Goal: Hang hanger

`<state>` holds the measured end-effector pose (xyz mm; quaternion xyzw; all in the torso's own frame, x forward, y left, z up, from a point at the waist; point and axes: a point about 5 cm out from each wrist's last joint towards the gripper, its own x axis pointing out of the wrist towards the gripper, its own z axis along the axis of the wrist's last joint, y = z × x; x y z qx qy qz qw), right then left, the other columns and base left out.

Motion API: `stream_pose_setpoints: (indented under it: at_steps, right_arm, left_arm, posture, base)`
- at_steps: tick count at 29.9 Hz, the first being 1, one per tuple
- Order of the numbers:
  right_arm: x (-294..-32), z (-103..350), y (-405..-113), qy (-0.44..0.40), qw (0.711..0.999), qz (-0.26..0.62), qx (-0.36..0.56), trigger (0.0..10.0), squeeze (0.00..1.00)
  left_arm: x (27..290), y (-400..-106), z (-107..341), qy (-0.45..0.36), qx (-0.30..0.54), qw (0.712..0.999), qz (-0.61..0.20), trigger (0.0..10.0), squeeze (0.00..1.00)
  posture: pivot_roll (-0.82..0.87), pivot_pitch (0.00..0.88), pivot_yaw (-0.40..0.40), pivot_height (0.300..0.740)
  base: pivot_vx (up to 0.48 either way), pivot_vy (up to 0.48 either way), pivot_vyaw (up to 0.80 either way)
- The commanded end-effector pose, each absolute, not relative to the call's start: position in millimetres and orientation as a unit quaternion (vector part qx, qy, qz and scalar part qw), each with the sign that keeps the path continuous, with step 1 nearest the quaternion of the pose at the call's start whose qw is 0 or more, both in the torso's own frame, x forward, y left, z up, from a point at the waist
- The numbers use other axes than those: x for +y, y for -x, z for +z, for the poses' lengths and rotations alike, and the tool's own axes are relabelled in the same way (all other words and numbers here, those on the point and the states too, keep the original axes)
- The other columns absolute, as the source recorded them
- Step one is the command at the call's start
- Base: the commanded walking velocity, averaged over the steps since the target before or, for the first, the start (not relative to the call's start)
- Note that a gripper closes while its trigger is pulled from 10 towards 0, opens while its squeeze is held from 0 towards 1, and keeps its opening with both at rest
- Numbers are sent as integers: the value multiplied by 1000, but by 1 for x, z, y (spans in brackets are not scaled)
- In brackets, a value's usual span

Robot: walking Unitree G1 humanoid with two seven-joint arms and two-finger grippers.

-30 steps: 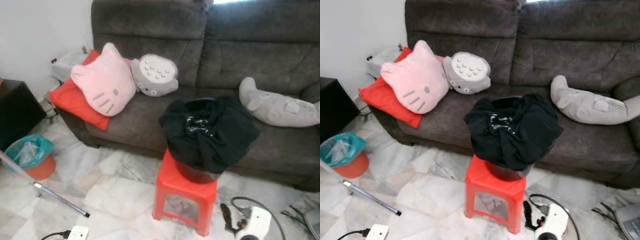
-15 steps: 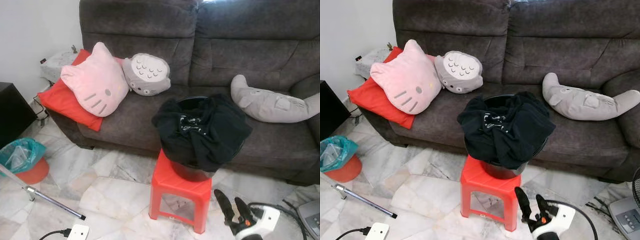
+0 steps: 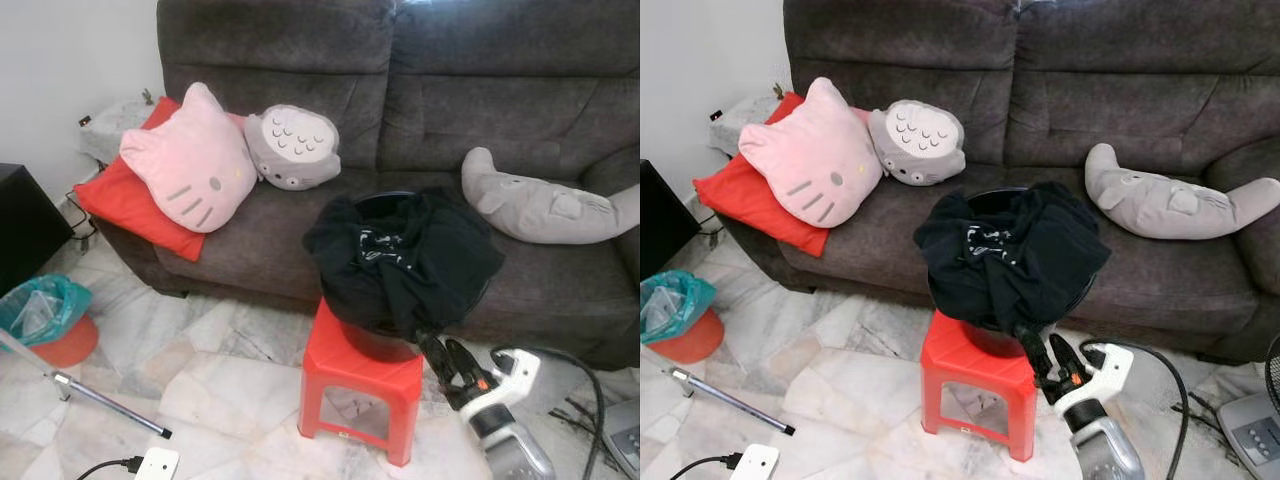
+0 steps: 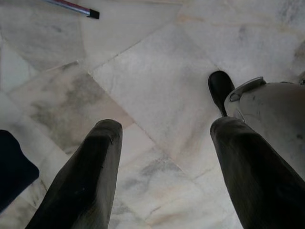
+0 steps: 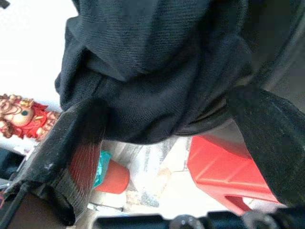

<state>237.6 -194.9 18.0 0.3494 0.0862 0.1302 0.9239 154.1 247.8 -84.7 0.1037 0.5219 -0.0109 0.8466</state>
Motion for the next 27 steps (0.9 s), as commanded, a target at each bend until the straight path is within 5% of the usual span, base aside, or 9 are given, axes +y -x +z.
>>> stream_pose_setpoints:
  at_steps: [1, 15, 16, 17, 18, 27]
  right_arm:
    - [-191, 15, -239, -360, 917, 139, 96, 10000, 0]
    - [-189, 15, -253, -387, 906, 144, 91, 10000, 0]
    - [-188, 16, -255, -388, 906, 145, 90, 9255, 0]
    - [-187, 17, -257, -385, 906, 149, 89, 4000, 0]
    - [-186, 18, -258, -384, 907, 150, 89, 0, 0]
    - [-185, 24, -265, -382, 907, 160, 73, 0, 0]
  left_arm:
    - [252, -152, -84, -117, 525, 843, -12, 10000, 0]
    - [253, -153, -84, -118, 524, 843, -14, 10000, 0]
    - [253, -153, -84, -118, 524, 844, -13, 10000, 0]
    - [253, -153, -84, -117, 523, 844, -12, 10000, 0]
    - [253, -153, -84, -117, 523, 844, -12, 10000, 0]
    - [252, -154, -84, -117, 524, 844, -12, 10000, 0]
  posture:
    - [-181, 0, 77, 740]
    - [-173, 0, 86, 740]
    - [-173, 0, 86, 740]
    - [-171, 0, 86, 740]
    - [-171, 0, 86, 740]
    - [-170, 0, 84, 740]
  base:
    - [0, 0, 0]
    - [0, 0, 0]
    - [0, 0, 0]
    - [0, 0, 0]
    - [0, 0, 0]
    - [0, 0, 0]
